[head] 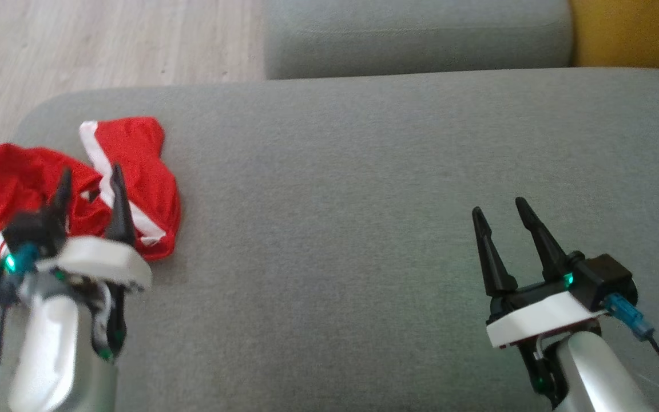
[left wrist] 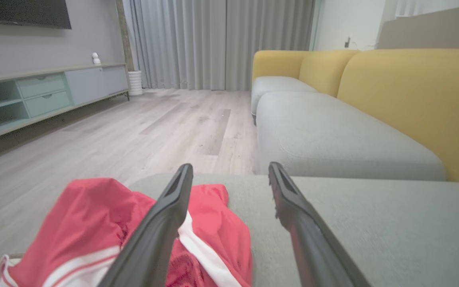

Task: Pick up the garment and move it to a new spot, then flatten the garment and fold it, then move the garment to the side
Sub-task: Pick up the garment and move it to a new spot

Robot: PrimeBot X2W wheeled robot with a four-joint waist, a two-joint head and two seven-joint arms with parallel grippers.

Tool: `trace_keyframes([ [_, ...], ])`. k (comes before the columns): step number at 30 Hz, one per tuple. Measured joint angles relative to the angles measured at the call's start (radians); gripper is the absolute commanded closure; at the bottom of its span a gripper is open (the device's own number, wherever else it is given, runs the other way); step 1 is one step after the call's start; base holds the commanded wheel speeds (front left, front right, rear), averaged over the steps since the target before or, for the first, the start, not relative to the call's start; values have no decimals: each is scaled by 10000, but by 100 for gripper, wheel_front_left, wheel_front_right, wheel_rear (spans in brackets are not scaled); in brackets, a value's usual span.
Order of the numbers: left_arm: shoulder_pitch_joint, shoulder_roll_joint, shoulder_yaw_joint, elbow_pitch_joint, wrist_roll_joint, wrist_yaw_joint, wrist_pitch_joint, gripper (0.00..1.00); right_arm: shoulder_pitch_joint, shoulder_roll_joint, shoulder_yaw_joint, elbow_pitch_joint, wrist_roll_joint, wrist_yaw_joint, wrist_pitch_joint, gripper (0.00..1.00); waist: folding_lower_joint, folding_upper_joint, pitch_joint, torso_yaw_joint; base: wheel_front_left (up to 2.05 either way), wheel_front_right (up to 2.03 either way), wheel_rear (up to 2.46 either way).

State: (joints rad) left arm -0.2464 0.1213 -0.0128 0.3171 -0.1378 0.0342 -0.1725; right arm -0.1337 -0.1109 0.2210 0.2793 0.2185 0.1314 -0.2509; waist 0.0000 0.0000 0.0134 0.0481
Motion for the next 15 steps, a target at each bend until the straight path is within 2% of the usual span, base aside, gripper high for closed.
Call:
trace_keyframes([
  [6, -778, 136, 19, -90, -61, -13, 125, 0, 5, -6, -125, -318, -105, 0, -2, 0, 0, 0, 268, 667, 0, 0, 0],
  [15, -756, 50, -102, 161, -163, -79, 79, 0, 0, -44, -157, -403, -134, 0, -2, 0, 0, 0, 301, 2215, 0, 0, 0],
])
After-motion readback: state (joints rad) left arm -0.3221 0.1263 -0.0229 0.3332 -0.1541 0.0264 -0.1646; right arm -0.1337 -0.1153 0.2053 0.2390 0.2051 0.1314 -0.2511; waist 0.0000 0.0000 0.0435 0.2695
